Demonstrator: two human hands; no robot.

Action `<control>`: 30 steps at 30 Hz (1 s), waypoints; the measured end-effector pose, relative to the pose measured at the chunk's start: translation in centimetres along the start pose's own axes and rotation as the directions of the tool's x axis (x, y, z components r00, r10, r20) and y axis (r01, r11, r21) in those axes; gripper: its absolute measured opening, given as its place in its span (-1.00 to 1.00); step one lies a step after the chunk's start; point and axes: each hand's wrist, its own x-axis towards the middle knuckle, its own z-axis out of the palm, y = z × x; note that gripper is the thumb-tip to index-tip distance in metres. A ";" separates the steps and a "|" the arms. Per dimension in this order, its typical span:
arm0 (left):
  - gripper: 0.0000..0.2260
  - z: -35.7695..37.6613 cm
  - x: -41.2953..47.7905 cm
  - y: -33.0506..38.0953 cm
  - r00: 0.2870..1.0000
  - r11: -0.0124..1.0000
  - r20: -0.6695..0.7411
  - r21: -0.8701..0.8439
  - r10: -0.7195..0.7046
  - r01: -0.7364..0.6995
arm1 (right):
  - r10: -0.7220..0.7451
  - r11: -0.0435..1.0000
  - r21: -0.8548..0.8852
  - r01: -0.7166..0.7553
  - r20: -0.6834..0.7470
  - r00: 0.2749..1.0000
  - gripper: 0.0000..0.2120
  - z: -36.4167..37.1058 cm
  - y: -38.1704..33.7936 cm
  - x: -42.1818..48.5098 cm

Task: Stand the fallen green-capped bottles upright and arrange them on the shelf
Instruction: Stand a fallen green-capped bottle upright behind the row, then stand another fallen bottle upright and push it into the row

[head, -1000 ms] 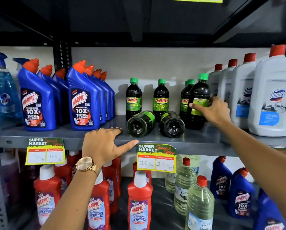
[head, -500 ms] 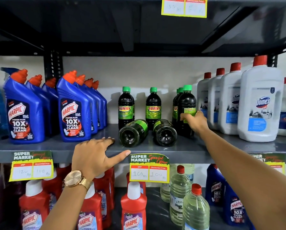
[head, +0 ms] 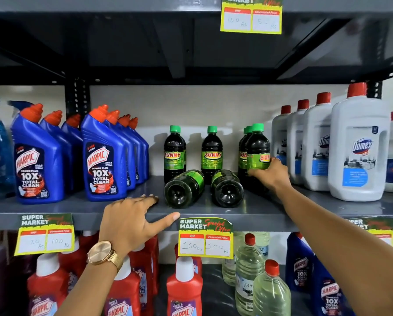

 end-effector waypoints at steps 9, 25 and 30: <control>-0.26 0.0 0.0 0.2 1.000 1.000 -0.001 0.010 0.011 -0.011 | -0.012 1.000 -0.028 0.013 0.036 0.999 -0.58 -0.2 -0.2 -0.5; -0.30 0.0 0.1 0.1 1.000 1.000 0.017 -0.002 0.002 -0.002 | -0.102 0.991 -0.097 0.091 -0.110 0.989 -0.34 -1.2 -3.0 -2.6; -0.32 -0.1 0.3 0.1 1.000 1.000 0.025 -0.012 -0.002 0.003 | 0.357 0.923 -0.327 -0.201 0.540 0.762 0.06 0.8 -7.7 -4.2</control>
